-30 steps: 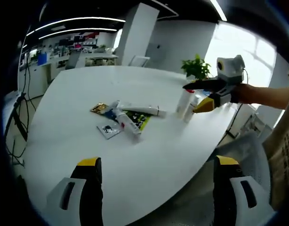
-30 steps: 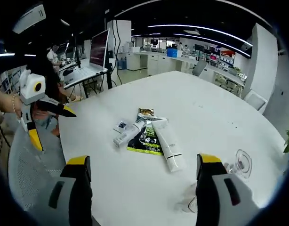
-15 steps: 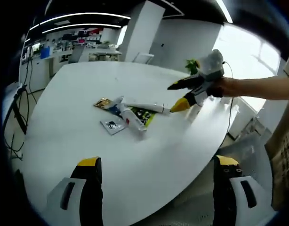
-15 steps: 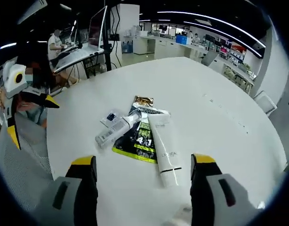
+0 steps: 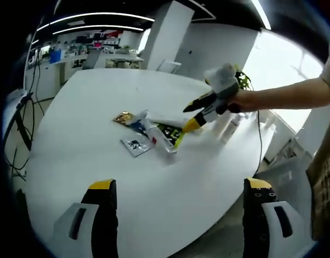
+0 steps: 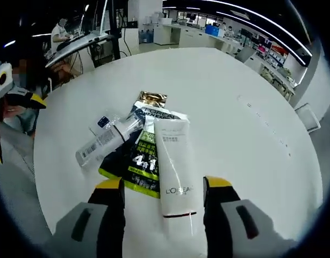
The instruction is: Arrange the skincare products in the storage area until every visible bottle or jar stands upright without overlapping.
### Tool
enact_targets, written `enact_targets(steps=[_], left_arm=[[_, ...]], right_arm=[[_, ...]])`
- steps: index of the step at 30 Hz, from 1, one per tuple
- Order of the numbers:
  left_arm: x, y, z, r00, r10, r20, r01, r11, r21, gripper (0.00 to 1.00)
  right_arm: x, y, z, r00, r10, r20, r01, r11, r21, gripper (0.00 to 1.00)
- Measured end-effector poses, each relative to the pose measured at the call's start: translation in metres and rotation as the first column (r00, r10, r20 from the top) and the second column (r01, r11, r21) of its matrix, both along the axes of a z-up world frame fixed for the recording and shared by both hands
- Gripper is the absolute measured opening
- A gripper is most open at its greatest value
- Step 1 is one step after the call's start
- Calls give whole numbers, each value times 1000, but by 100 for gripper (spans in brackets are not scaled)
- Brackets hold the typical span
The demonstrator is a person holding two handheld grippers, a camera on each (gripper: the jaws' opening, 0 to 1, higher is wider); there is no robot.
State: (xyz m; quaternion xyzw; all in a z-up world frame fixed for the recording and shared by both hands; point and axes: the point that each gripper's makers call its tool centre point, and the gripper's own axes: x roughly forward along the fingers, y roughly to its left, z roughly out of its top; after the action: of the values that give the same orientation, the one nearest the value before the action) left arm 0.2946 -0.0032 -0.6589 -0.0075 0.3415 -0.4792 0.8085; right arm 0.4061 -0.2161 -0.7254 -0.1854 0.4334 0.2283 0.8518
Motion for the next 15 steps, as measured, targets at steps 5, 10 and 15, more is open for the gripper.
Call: enact_targets(steps=[5,10,15], left_arm=[[3,1,-3,1000,6,-6,-6,1000,5,95],[5,3,-6,1000,14,-13,-13,1000,8,95],[8,3,-7,1000,18,-16,-17,1000,10,95]], right_arm=[[10,-3,-11,1000,8,-20,-9,1000,-17,54],[20,-7,-18,999,3,-36,-4,1000,-22,47],[24,-3,-17,1000,2,-30,-2,1000,2,40]])
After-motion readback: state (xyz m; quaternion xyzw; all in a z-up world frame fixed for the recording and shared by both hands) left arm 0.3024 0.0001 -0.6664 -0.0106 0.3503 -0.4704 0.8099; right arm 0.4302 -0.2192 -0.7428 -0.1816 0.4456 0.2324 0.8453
